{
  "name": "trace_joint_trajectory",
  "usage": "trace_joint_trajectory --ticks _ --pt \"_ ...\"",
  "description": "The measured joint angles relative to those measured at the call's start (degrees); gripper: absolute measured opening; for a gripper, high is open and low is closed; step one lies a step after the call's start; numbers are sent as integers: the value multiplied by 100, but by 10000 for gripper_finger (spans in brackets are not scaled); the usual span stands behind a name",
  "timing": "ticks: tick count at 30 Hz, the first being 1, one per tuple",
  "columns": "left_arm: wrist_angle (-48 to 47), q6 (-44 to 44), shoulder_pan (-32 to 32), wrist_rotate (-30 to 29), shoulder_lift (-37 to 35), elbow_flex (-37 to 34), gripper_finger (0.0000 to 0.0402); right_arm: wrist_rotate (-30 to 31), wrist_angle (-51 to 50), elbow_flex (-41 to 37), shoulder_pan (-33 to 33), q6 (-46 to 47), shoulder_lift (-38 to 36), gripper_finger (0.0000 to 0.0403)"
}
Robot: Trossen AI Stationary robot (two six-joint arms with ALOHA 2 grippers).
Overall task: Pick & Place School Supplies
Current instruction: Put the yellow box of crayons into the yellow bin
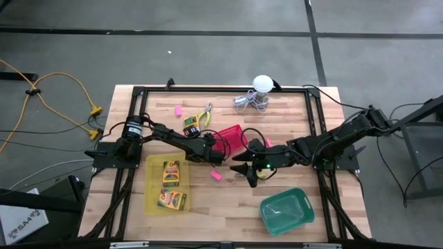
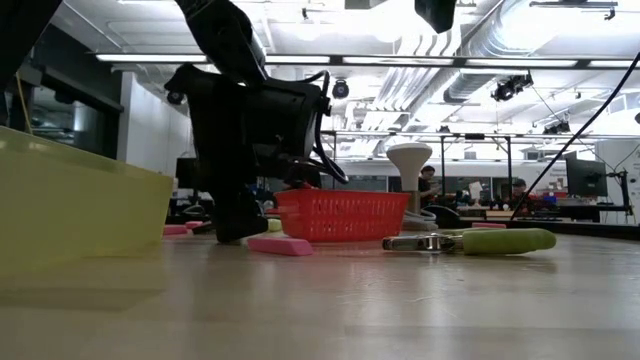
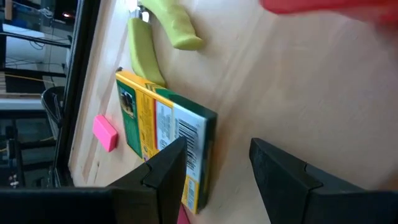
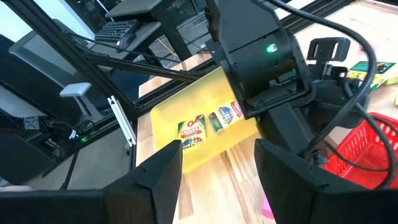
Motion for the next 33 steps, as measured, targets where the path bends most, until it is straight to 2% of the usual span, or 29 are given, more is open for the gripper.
trace_joint_trajectory --ticks 11,19,25,33 --pt "27 -27 179 -201 62 -48 176 -62 88 0 0 7 2 191" --pt "-50 55 201 -69 454 -26 174 -160 249 0 0 -31 2 191" --pt "-89 -110 179 -182 468 -26 174 -163 243 0 0 -96 2 191" --pt "-106 -158 207 -34 468 -26 174 -345 385 0 0 -37 2 191"
